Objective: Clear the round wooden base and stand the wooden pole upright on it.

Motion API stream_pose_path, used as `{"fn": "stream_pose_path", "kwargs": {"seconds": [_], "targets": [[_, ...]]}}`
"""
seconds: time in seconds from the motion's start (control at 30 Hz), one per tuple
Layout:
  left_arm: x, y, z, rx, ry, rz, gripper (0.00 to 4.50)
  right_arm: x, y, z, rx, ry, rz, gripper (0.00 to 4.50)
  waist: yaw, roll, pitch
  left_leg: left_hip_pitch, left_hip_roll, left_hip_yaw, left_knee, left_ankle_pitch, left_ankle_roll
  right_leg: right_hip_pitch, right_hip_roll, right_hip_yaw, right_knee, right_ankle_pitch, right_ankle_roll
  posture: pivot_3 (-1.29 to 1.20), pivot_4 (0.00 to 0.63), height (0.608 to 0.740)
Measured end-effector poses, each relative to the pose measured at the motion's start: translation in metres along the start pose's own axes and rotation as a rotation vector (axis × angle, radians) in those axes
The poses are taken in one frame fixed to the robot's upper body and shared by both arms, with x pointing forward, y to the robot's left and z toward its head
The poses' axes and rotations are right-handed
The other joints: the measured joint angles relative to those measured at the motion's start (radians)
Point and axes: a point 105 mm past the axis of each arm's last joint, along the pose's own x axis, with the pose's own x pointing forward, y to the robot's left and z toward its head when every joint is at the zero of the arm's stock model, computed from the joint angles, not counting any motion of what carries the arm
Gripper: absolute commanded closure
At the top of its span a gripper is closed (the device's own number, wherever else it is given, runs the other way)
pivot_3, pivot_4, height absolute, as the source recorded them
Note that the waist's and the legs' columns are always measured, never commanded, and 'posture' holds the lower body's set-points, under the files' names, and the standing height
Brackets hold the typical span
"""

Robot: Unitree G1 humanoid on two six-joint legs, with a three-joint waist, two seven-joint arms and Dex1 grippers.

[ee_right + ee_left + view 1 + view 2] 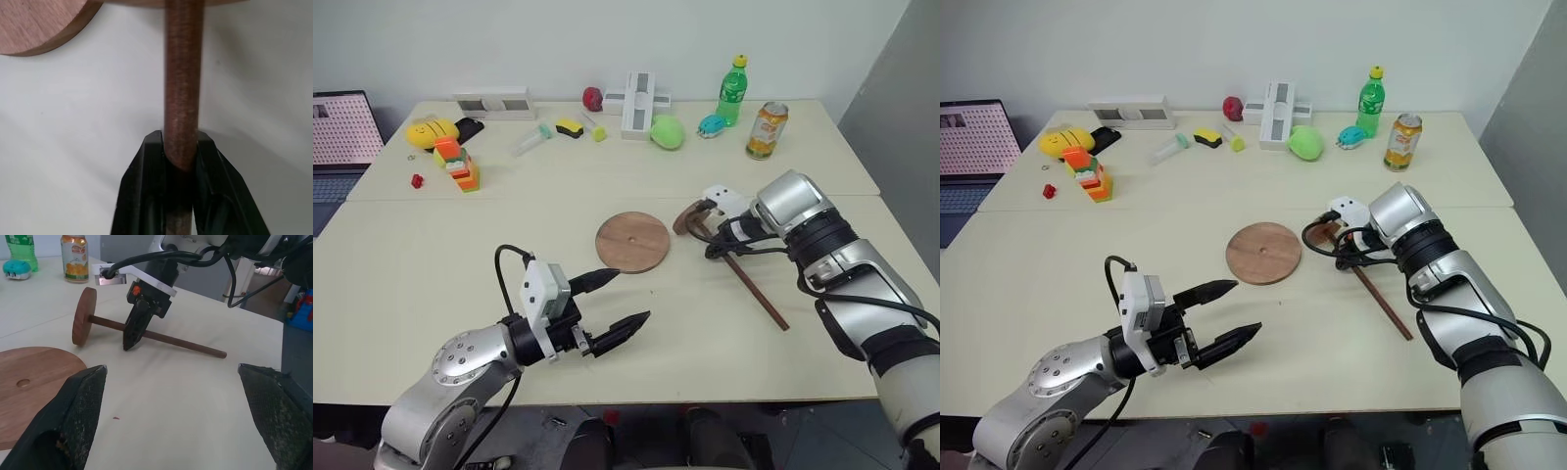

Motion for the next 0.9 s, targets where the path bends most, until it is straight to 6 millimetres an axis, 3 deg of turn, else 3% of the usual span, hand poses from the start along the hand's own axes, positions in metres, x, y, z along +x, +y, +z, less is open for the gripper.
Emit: {"fn": "stream_pose_path", "kwargs": {"seconds": [0.33,0.43,0.57,0.63,0.73,0.8,0.9], "targets": [[0.002,0.001,0.003,0.011,-0.003,-0.012,0.0,-0.001,0.001,0.003,0.007,-0.018,0.014,4.24,0.0,0.0,0.0,0.0,0.0,0.0,0.0,0.0,0.0,0.0,0.0,0.0,0.0,0.0,0.0,0.0,0.15,0.74],[0.001,0.015,0.006,0.014,-0.036,0.06,0.0,-0.026,0.018,0.057,-0.06,-0.345,0.094,4.24,-0.008,0.001,0.001,-0.001,0.001,0.001,0.0,0.0,0.0,-0.002,0.001,0.002,0.001,0.0,0.0,0.0,0.15,0.74],[-0.008,0.032,0.007,-0.032,-0.093,0.247,0.0,-0.099,0.067,0.136,-0.174,-0.893,0.14,4.24,-0.008,0.001,0.0,-0.001,0.003,0.0,-0.001,0.0,0.0,-0.002,0.002,0.0,0.0,0.0,0.0,0.0,0.15,0.74],[-0.013,0.031,0.0,-0.056,-0.08,0.303,0.0,-0.114,0.084,0.144,-0.247,-1.09,0.114,4.24,0.0,-0.003,-0.002,-0.002,0.002,-0.002,-0.001,0.0,0.0,-0.001,0.001,-0.002,-0.002,0.0,0.0,0.0,0.15,0.74],[-0.015,0.031,-0.007,-0.037,-0.053,0.377,0.0,-0.095,0.094,0.135,-0.274,-1.205,0.086,4.24,0.02,-0.003,-0.002,-0.005,-0.001,-0.001,0.002,0.0,0.0,-0.001,-0.002,-0.001,-0.001,0.001,0.001,0.0,0.15,0.74],[-0.019,0.036,-0.007,-0.031,-0.071,0.441,0.0,-0.085,0.096,0.137,-0.193,-1.267,0.051,4.24,0.022,-0.003,-0.002,-0.004,-0.001,0.0,0.002,0.0,-0.001,-0.002,-0.001,0.0,-0.001,0.002,0.002,0.0,0.15,0.74],[-0.023,0.041,-0.007,-0.014,-0.091,0.52,0.0,-0.087,0.104,0.145,-0.098,-1.384,-0.021,4.24,0.022,-0.003,-0.002,-0.004,0.0,-0.001,0.001,0.002,-0.004,-0.003,0.0,-0.001,0.0,0.002,0.002,0.0,0.15,0.74]]}}
